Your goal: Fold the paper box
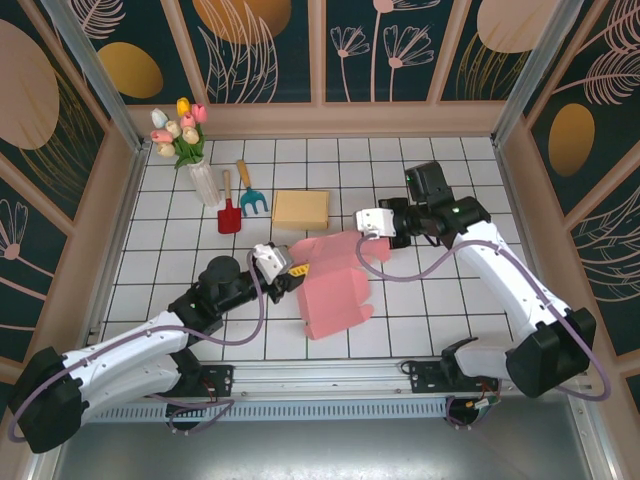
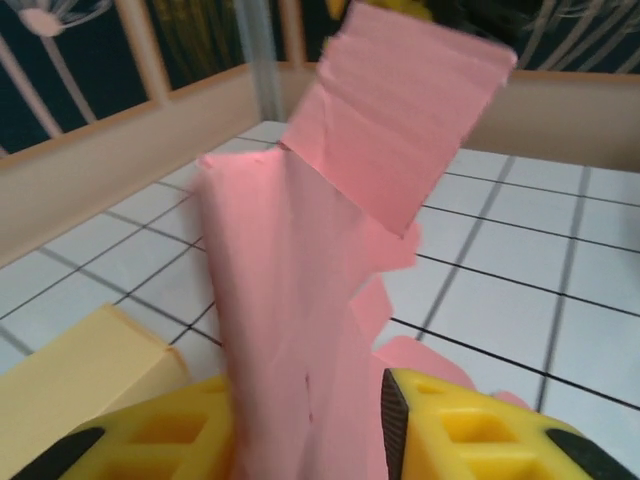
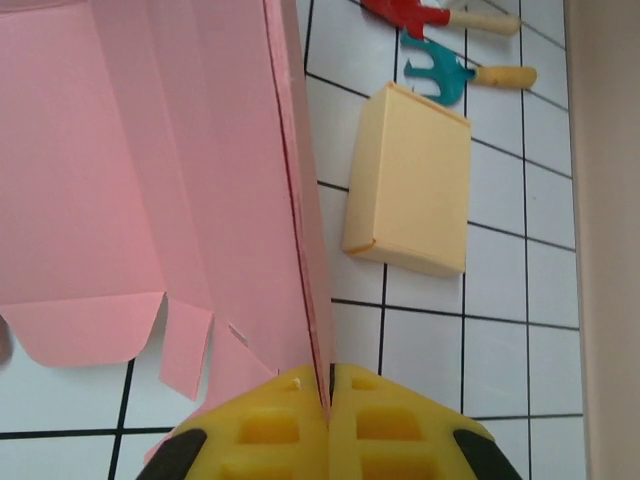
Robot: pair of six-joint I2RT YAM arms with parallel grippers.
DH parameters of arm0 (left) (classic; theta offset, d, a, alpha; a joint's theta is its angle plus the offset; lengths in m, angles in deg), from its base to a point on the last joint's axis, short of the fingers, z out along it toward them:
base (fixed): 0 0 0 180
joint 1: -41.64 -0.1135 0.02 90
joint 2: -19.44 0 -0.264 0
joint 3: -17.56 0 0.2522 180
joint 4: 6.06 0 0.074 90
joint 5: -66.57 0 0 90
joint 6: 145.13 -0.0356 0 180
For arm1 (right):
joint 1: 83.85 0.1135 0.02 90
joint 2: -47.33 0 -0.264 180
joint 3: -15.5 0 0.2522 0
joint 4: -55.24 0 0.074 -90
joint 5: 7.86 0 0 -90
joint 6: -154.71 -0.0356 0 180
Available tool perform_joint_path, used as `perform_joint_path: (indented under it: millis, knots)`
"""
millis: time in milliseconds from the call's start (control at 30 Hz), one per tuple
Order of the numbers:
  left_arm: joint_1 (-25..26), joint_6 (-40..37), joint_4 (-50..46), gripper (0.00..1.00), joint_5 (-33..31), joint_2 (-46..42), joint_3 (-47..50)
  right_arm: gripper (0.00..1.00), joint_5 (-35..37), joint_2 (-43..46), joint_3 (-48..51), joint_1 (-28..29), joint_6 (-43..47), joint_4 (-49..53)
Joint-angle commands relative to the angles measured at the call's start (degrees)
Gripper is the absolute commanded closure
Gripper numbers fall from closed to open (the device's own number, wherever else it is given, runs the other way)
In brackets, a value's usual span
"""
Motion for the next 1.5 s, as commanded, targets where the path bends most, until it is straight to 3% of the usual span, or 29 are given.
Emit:
perform_joint_path:
  millis: [0, 167, 267, 500, 600, 733, 1000, 1233, 1467]
  knots:
    - [0.13, 7.31, 2.27, 0.51, -12.58, -3.31, -2.76, 1.00, 3.39, -3.53, -4.47, -2.31, -4.71, 5.15]
    - [0.09, 21.34, 5.49, 0.49, -28.05, -10.36, 2.22, 1.00, 10.63, -11.40, -10.82, -4.33, -10.29, 11.86]
    - [0.13, 26.80, 4.10, 0.51, -31.35, -11.61, 3.29, 1.00, 13.55, -15.49, -13.40, -4.42, -13.45, 14.22]
    - [0.13, 36.90, 2.57, 0.55, -22.15, -0.14, -1.38, 1.00, 15.91, -22.98, -16.78, -4.25, -17.52, 15.61]
    - [0.10, 41.48, -0.08, 0.58, -21.81, 7.71, -5.69, 1.00, 17.29, -25.10, -16.66, -4.30, -18.61, 15.23]
    - [0.07, 41.28, 0.08, 0.61, -23.93, 17.06, -10.69, 1.00, 16.92, -26.62, -16.50, -4.28, -17.92, 15.23]
    - [-0.57, 41.29, -2.18, 0.71, -22.40, 32.30, -21.22, 1.00, 15.89, -28.58, -16.91, -4.30, -18.89, 14.17]
    - [-5.17, 44.27, 1.15, 0.74, -14.64, 40.04, -23.23, 1.00, 17.00, -27.95, -13.33, -4.26, -17.09, 10.66]
    - [-5.22, 42.85, 3.72, 0.77, -7.31, 44.43, -26.16, 1.00, 15.76, -27.93, -13.78, -4.02, -16.86, 10.07]
